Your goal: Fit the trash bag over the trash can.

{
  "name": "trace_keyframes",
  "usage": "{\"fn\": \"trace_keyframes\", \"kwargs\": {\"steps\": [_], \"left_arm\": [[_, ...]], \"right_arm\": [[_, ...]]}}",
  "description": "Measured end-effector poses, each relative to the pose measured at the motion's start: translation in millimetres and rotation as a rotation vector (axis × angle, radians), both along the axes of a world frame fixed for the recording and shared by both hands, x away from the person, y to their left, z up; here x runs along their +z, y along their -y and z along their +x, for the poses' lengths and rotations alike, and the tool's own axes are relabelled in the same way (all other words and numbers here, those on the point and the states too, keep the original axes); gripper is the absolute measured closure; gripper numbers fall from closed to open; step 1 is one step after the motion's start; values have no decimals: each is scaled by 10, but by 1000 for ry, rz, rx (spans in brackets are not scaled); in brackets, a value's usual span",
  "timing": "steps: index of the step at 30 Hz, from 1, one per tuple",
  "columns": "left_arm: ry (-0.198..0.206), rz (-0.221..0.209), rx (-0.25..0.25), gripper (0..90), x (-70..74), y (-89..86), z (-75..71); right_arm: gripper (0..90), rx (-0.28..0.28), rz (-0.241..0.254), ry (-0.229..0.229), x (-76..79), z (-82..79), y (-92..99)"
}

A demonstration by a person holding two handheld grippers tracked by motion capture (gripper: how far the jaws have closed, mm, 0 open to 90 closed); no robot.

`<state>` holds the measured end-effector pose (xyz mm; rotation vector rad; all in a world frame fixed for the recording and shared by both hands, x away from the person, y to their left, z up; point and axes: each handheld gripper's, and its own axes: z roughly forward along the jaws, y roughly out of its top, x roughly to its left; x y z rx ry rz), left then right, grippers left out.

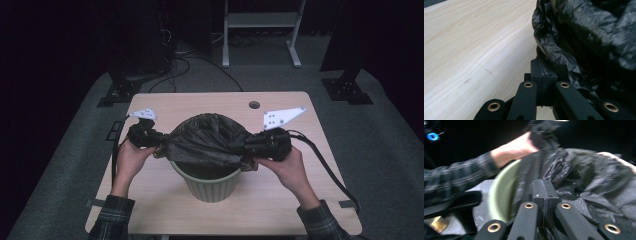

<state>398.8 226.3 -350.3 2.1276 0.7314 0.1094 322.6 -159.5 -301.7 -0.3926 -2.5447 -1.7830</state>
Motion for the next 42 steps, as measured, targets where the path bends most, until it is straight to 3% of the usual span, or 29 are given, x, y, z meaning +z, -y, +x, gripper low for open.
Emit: {"fn": "trace_keyframes", "kwargs": {"steps": [6,9,14,18,26,28,36,39,42], "left_arm": [[-26,-1,5,900,-107,-32,-15],[-34,2,3,900,-156,-34,-23],[-51,9,13,900,-258,-46,-26],[-66,19,27,900,-375,-54,-15],[-123,41,51,900,-685,-29,89],[-138,54,52,900,-747,0,106],[-150,77,58,900,-871,84,144],[-163,133,66,900,-936,110,175],[-184,138,68,900,-1030,115,184]], "right_arm": [[898,99,28,11,-62,-442,10],[898,128,1,13,-161,-618,36],[898,160,-55,-28,-461,-777,90],[898,106,-126,-64,-722,-714,163],[899,-45,-265,-86,-1097,-444,266],[899,-68,-270,-111,-1181,-375,308],[899,-148,-325,-143,-1376,-253,426],[899,-173,-355,-150,-1439,-214,449],[899,-186,-407,-157,-1516,-191,424]]}}
